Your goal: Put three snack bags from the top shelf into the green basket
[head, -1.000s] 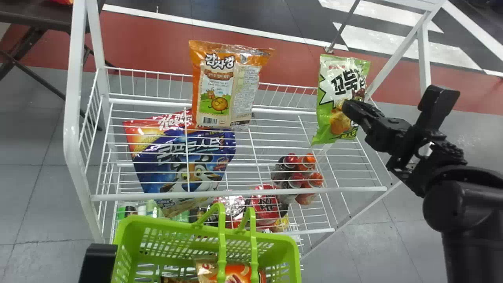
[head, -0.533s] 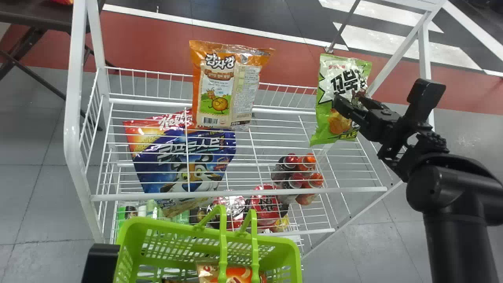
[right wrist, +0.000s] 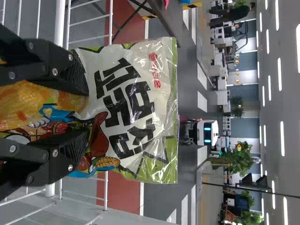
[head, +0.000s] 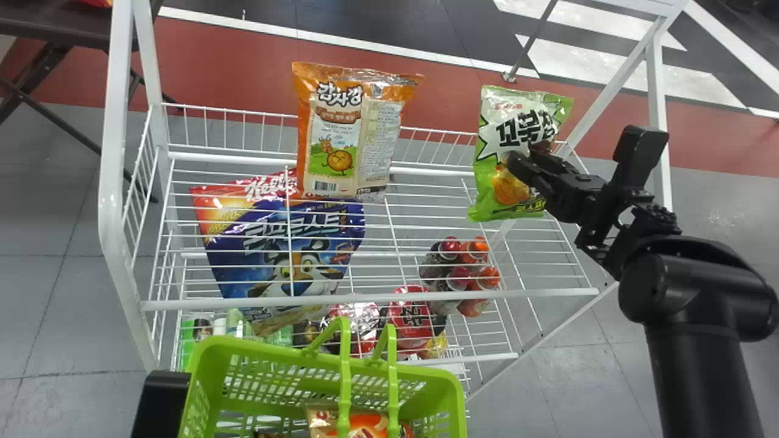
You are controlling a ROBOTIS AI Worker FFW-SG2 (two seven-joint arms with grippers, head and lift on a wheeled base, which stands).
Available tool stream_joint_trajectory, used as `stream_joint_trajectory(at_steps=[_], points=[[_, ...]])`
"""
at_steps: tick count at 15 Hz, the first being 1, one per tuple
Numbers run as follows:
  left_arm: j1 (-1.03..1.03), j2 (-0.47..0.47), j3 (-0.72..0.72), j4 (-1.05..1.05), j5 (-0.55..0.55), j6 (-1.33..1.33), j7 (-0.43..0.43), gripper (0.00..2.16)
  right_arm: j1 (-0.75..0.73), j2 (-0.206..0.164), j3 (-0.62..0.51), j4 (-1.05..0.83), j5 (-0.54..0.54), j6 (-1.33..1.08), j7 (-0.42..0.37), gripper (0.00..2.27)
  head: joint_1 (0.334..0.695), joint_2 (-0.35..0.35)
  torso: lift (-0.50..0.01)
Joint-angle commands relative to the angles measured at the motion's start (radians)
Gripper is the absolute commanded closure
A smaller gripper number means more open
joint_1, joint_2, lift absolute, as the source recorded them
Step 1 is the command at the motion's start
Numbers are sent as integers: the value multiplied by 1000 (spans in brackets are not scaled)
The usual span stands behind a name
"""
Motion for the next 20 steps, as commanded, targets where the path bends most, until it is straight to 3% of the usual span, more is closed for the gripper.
stream_joint_trajectory(at_steps=[1,5,11,14,16,20], points=[[-1,1,2,5,0,0,0,1683,-16,0,5,34,-4,-32,-5,2236,695,-350,-45],[-1,-1,5,12,0,0,5,1683,8,6,-3,43,-15,-115,-11,2236,695,-350,-45],[1,-7,16,15,2,-3,8,1683,246,21,-155,-299,-119,-54,-17,2236,695,-350,-45],[1,-7,21,14,5,-6,6,1683,357,64,-302,-544,-242,238,29,2240,695,-350,-45],[1,-7,27,15,9,-12,8,1686,407,113,-394,-670,-319,486,76,2240,695,-350,-45],[-2,-7,30,15,13,-21,8,1683,482,159,-528,-808,-537,1020,98,2240,695,-350,-45]])
